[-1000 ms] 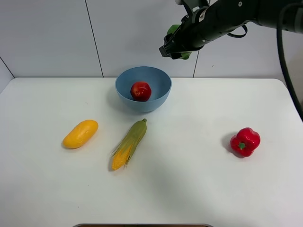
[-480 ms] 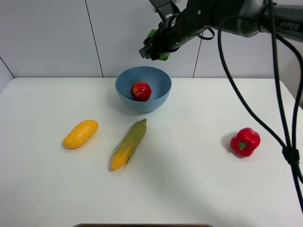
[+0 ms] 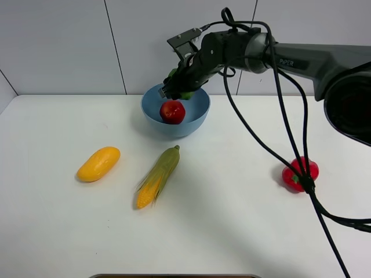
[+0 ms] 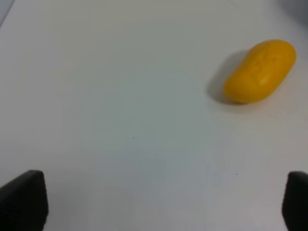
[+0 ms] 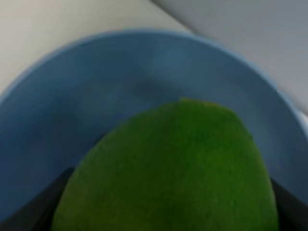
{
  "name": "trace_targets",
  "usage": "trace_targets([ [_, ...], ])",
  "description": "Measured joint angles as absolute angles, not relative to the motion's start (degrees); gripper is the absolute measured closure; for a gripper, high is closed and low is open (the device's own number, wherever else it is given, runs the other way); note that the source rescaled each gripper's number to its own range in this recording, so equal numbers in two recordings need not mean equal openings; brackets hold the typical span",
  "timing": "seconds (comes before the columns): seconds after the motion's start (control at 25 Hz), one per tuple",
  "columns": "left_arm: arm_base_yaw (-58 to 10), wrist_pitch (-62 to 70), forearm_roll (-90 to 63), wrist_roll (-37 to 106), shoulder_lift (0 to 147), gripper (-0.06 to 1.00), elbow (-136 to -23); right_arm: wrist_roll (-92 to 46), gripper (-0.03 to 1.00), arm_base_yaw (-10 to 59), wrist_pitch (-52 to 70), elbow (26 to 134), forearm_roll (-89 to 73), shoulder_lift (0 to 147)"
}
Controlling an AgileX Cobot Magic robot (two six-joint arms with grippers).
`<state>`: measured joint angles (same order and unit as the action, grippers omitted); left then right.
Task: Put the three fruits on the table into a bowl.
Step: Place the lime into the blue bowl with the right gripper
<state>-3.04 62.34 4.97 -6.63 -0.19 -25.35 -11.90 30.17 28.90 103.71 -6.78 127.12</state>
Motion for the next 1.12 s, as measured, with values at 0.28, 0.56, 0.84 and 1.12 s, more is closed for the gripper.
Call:
trace_targets([
  [0.28, -3.04, 62.34, 4.97, -6.63, -0.19, -0.06, -25.35, -12.07, 0.95, 30.65, 28.03, 106.4, -7.49, 131.06],
  [0.56, -3.04, 62.34, 4.97, -6.63, -0.19, -0.06, -25.35, -12.33, 0.95, 30.77, 27.49, 106.55, -7.89, 133.45],
  [0.84, -3.04, 62.34, 4.97, -6.63, -0.19, -0.06, -25.35, -12.48, 0.95, 30.77, 27.5, 106.6, -7.89, 133.8],
  [1.12, -3.04, 62.34, 4.97, -6.63, -0.19, -0.06, -25.35, -12.48, 0.95, 30.77, 27.5, 106.6, -7.89, 133.8],
])
